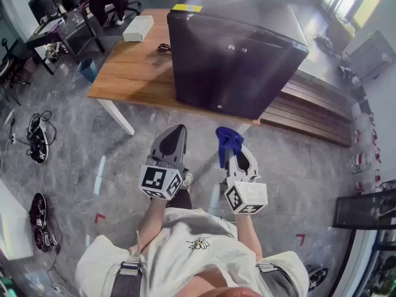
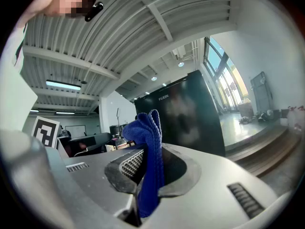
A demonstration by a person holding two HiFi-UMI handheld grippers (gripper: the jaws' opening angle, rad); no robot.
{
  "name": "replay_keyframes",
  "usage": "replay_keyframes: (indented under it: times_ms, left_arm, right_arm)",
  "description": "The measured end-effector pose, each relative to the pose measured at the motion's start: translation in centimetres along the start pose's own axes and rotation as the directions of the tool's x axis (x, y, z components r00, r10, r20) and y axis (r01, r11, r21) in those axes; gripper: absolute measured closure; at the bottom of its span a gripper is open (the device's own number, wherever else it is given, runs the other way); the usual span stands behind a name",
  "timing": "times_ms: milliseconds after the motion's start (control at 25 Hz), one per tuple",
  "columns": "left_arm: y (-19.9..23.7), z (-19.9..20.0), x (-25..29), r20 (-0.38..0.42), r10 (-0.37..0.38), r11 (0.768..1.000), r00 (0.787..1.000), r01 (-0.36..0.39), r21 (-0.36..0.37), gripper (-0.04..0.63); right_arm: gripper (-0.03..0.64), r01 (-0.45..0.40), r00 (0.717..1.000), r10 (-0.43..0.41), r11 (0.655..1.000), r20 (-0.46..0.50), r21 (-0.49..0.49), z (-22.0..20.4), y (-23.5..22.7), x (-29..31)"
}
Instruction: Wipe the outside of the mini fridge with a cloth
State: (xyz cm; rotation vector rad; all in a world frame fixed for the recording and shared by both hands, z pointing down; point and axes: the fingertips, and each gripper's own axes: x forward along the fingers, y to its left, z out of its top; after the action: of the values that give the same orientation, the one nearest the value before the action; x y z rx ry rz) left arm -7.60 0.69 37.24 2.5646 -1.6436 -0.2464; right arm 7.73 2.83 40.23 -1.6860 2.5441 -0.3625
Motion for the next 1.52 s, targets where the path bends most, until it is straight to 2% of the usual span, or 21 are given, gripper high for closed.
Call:
replay_keyframes:
  times_ms: [240, 440, 640, 800, 1040, 1240, 1520]
  left_arm:
    - [7.7, 2.8, 5.3, 0.052, 0.017, 1.000, 0.998, -0.018, 0.009, 0.591]
    - [11.9, 4.1, 9.3, 0.061, 0.013, 1.000, 0.998, -0.015, 0.024, 0.591]
    - [12.7, 3.1, 12.0, 0.025, -0.006, 1.000, 1.000, 0.006, 0.014, 0.591]
    - [11.7, 2.8, 13.1, 0.014, -0.017, 0.999, 1.000, 0.017, 0.045, 0.591]
    - [11.8, 3.5, 12.7, 0.035, 0.037, 0.997, 0.999, -0.039, 0.068, 0.591]
    - [13.2, 3.8, 11.8, 0.050, 0.104, 0.993, 0.993, -0.107, 0.054, 0.591]
    - [15.4, 4.0, 10.2, 0.066, 0.186, 0.981, 0.980, -0.189, 0.040, 0.591]
  right_arm:
    - [0.555, -0.054, 0.992, 0.059, 0.998, 0.113, -0.044, 5.4, 3.0, 10.1]
    - [0.555, -0.141, 0.970, 0.146, 0.989, 0.193, -0.041, 10.1, 6.1, 16.1]
    - [0.555, -0.181, 0.953, 0.184, 0.983, 0.241, -0.037, 14.8, 8.5, 19.6]
    - [0.555, -0.193, 0.942, 0.192, 0.981, 0.274, -0.025, 17.1, 9.7, 21.9]
    - [0.555, -0.187, 0.933, 0.196, 0.981, 0.303, -0.058, 19.5, 12.0, 24.5]
    - [0.555, -0.076, 0.948, 0.107, 0.991, 0.301, -0.111, 19.8, 13.0, 27.0]
    - [0.555, 0.004, 0.952, 0.061, 0.978, 0.300, -0.211, 19.0, 14.2, 29.3]
